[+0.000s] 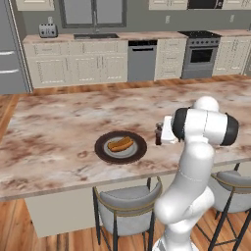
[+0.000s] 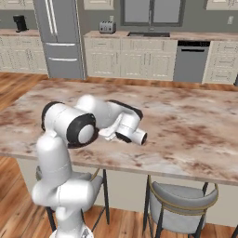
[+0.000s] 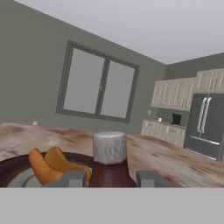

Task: Move the hot dog bun to the plate on the dining table and place the condiment next to that plate. Then navigate to the fridge and take the sausage and place it on the plate as well.

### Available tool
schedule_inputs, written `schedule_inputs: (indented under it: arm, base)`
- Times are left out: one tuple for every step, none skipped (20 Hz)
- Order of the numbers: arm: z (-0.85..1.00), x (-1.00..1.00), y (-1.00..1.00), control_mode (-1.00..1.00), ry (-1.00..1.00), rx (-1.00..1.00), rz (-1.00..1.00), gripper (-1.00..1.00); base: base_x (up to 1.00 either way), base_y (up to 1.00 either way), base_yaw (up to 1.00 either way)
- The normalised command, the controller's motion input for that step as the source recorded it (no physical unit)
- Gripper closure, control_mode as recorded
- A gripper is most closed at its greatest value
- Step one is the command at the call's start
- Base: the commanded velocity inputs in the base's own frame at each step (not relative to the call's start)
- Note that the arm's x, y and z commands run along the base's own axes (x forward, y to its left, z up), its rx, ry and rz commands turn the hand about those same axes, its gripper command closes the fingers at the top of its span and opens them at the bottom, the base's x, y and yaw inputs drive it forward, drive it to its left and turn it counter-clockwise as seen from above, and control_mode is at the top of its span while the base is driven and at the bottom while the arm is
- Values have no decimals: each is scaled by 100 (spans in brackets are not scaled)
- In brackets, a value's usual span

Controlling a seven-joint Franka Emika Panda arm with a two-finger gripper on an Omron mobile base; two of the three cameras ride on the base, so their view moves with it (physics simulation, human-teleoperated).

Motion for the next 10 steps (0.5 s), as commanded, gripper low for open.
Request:
schedule_inputs:
  arm:
    - [-25, 36, 0, -100, 0, 0, 0, 100]
    - [-24, 38, 4, -100, 1, 0, 0, 100]
    - [-24, 29, 3, -100, 1, 0, 1, 100]
    - [-21, 21, 5, -100, 1, 0, 3, 100]
    - [-15, 9, 5, -100, 4, 0, 5, 100]
    - [-15, 8, 9, -100, 10, 0, 4, 100]
    - [-21, 8, 13, -100, 10, 0, 3, 100]
    - [-23, 10, 11, -100, 8, 0, 3, 100]
    - [-25, 13, 11, -100, 7, 0, 4, 100]
    - [-26, 15, 13, -100, 7, 0, 3, 100]
  base:
    - [0, 0, 0]
    - [0, 0, 0]
    - [0, 0, 0]
    - [0, 0, 0]
    - [0, 0, 0]
    - [0, 0, 0]
    - [0, 0, 0]
    - [0, 0, 0]
    - [0, 0, 0]
    - [0, 0, 0]
